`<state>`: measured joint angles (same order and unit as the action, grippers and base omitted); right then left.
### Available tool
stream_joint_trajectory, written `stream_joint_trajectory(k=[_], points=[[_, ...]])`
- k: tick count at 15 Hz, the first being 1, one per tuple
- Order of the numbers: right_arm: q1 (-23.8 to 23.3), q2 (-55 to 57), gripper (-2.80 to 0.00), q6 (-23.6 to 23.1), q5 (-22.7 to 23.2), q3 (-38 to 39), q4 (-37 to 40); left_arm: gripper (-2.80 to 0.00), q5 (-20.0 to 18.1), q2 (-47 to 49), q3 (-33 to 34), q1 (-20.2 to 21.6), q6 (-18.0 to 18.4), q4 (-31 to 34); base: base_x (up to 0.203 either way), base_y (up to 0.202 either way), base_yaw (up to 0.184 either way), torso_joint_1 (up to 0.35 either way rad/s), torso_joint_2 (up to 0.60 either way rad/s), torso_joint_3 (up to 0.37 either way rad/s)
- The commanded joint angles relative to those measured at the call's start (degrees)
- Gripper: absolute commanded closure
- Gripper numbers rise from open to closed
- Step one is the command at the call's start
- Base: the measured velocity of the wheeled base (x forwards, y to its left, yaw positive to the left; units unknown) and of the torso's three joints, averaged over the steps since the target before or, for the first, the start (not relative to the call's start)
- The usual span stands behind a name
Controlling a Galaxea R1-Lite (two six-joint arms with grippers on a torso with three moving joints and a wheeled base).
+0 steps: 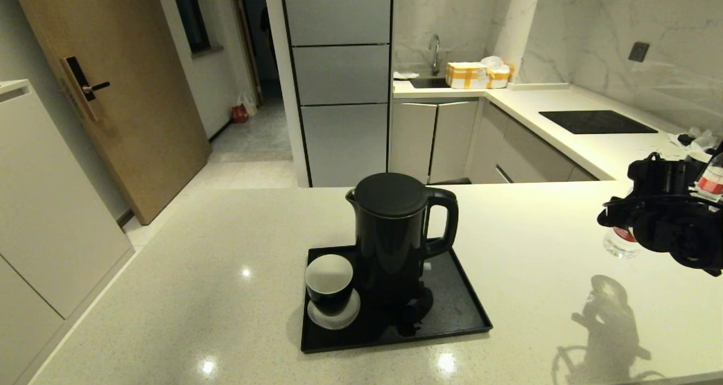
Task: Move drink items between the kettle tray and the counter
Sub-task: Place it on the right
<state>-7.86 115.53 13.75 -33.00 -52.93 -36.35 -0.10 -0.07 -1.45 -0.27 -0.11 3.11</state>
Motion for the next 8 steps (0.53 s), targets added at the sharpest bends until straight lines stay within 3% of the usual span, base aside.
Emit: stream_joint_trajectory(k=[1,3,8], points=[[-1.48,7.37,0.0,1.3,-3.91,-1.23,-0.29,0.0,0.01,-0.01,-0.04,0.0,-0.07,0.0,0.0,0.0,0.0,0.0,0.0,0.0],[-1.79,9.43,0.0,5.52,-7.11,-0.68,-0.35,0.0,0.01,-0.01,-0.04,0.0,-0.07,-0.03,0.0,0.0,0.0,0.0,0.0,0.0],[-2.6,7.43,0.0,6.12,-6.73,1.77,-0.12,0.0,0.01,-0.01,-0.03,0.0,-0.07,-0.03,0.0,0.0,0.0,0.0,0.0,0.0]])
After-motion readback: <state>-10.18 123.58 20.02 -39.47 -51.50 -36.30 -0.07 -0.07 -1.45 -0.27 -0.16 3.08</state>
